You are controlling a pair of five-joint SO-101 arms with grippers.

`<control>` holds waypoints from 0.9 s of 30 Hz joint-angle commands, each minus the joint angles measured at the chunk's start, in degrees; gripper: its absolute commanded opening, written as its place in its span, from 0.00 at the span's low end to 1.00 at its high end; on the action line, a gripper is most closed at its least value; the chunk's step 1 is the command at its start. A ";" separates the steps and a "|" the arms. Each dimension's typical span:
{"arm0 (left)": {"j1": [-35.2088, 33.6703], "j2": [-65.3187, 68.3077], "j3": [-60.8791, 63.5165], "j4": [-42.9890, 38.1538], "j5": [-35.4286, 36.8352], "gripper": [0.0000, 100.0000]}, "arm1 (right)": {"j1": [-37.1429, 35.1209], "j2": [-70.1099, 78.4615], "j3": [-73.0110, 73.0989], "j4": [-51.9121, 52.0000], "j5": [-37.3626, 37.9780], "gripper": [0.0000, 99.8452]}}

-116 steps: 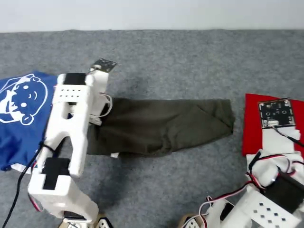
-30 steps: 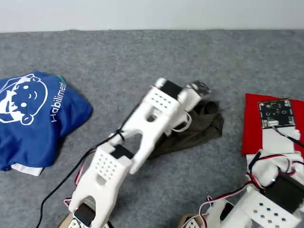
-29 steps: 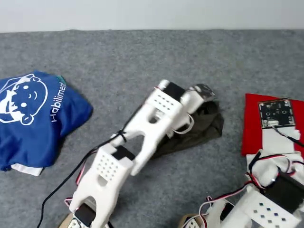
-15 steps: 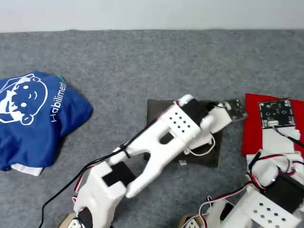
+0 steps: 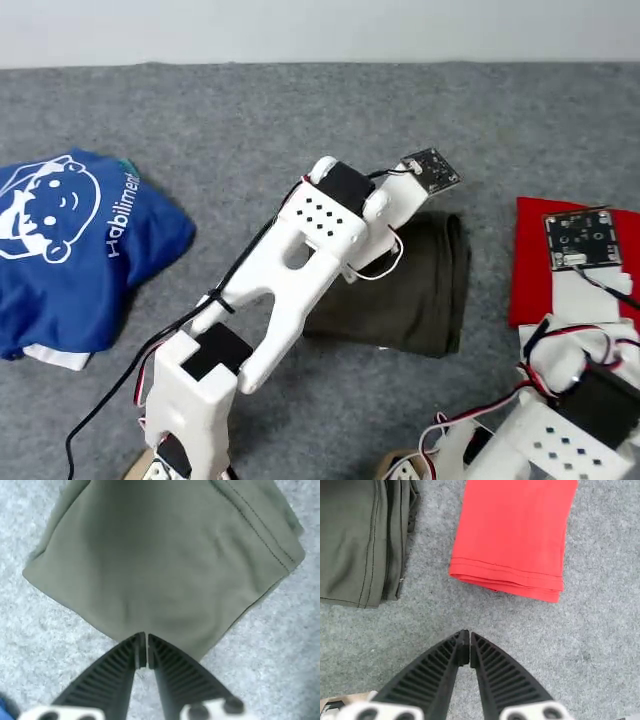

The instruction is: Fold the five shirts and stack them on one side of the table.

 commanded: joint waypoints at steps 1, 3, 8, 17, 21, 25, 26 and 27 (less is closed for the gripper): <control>-3.25 -5.01 -0.31 1.14 2.37 0.01 | -0.40 0.75 0.44 -1.36 -1.85 0.01; -6.77 -8.00 -0.40 1.14 4.40 0.01 | -2.33 2.68 0.70 -2.59 -4.40 0.01; -17.85 -18.29 0.57 1.23 5.01 0.01 | -12.26 11.03 0.35 -5.49 -8.88 0.01; -34.55 -37.19 9.45 0.97 -3.16 0.01 | -26.15 25.45 0.35 -19.03 -19.87 0.14; -40.00 -42.99 13.41 0.79 -6.42 0.01 | -30.81 30.55 0.35 -26.86 -22.77 0.14; -44.57 -44.84 14.55 0.88 -8.97 0.01 | -32.57 36.26 0.35 -33.27 -23.47 0.14; -45.63 -45.01 14.55 0.88 -9.23 0.01 | -32.57 37.85 0.35 -34.42 -23.47 0.14; -46.59 -45.01 14.55 0.88 -9.14 0.01 | -32.48 39.16 0.35 -35.56 -23.47 0.14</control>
